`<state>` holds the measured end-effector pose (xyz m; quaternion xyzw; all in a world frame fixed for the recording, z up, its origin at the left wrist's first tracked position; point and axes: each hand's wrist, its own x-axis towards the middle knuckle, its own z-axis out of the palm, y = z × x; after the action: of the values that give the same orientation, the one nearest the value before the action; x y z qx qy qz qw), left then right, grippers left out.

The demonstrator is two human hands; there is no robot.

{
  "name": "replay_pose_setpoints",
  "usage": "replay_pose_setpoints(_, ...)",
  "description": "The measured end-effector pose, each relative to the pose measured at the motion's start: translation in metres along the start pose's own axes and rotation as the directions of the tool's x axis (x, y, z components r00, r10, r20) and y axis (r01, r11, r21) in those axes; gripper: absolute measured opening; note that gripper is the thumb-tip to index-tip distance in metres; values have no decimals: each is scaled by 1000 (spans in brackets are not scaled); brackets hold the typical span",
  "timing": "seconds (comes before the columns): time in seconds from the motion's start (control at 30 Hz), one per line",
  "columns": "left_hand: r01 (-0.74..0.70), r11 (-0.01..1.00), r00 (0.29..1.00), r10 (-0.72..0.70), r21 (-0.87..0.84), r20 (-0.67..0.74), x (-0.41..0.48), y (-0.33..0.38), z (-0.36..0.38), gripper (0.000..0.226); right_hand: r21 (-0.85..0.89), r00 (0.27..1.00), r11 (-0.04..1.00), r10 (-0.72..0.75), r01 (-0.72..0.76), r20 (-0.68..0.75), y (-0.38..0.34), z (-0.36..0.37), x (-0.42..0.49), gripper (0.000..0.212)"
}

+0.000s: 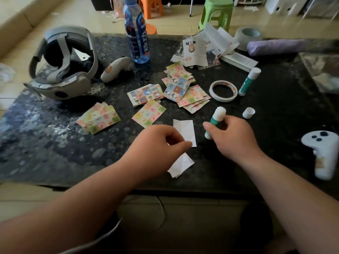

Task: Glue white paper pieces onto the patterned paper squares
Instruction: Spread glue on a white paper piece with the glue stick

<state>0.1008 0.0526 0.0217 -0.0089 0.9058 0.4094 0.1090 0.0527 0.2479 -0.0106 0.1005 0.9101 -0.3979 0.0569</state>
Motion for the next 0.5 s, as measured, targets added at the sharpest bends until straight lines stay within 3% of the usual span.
replay_pose_setpoints(0.07, 60, 984, 998, -64, -168, -18, 1, 2, -5, 19, 18, 994, 994, -107, 107, 26, -9, -2, -12, 31)
replay_pose_setpoints(0.17, 189, 904, 981, -159, -384, 108, 2, 4, -17, 35, 19, 954, 963, -270, 270, 127, -21, -3, -34, 41)
replay_pose_setpoints(0.27, 260, 858, 959, -175, -443, 222, 3, 3, -19, 36, -15, 912, 940, -328, 342, 246, -23, 2, -46, 46)
replay_pose_setpoints(0.37, 253, 849, 963, -177, -464, 202, 2, 1, -15, 28, -41, 886, 926, -346, 376, 310, -22, 6, -51, 51)
replay_pose_setpoints(0.5, 258, 805, 965, -182, -535, 191, 3, 1, -11, 22, 71, 899, 926, -378, 372, 221, -20, 5, -53, 41)
